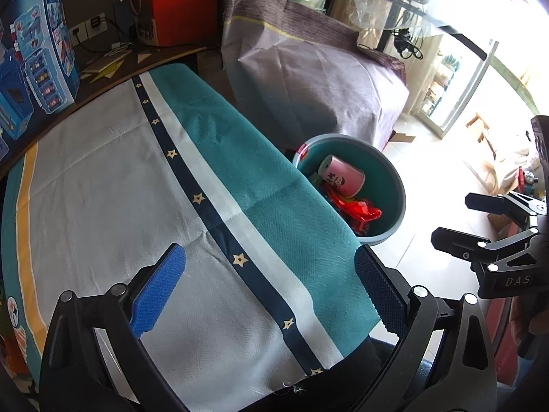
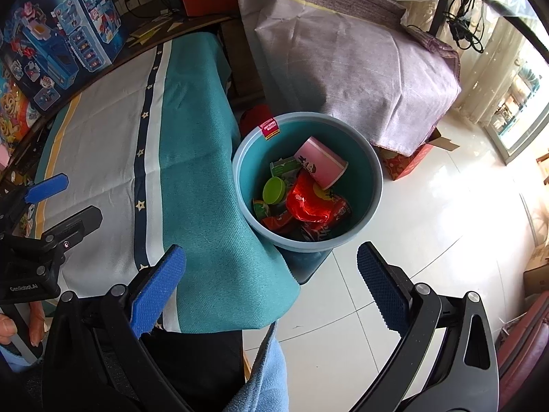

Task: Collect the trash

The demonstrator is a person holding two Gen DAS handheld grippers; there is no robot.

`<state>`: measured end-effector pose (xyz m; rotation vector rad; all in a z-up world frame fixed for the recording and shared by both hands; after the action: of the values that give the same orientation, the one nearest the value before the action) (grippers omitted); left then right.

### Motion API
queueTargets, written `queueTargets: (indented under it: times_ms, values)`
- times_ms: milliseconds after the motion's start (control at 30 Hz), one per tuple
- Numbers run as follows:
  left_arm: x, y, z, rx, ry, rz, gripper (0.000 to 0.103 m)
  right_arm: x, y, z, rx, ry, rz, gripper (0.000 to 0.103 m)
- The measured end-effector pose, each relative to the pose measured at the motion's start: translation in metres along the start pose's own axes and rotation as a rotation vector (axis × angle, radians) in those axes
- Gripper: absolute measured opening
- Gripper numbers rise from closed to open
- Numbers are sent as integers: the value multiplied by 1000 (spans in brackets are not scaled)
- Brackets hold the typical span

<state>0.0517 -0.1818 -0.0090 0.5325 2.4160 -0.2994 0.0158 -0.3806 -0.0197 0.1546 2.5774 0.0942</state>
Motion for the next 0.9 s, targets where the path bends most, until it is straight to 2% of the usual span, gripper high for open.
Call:
queueTargets:
  times_ms: [167, 900]
  values:
    - [0, 0, 3, -1, 9, 2, 99, 0, -1, 1, 24, -8, -8, 96]
    - [0, -4, 16, -19, 39, 19, 99, 8, -14, 11, 33, 2, 30, 96]
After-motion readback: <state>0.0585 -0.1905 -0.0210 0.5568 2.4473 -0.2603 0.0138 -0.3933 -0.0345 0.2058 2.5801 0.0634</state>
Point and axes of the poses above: each gripper's, at about its wrist camera, not at the fingertips, and z roughly the way its jaws point, y to its left, x to its underside, the point moved 1 cm from there along z, roughly the way its jaws point, and after that the axes turned 6 degrees about -y, right-handed, at the moved point
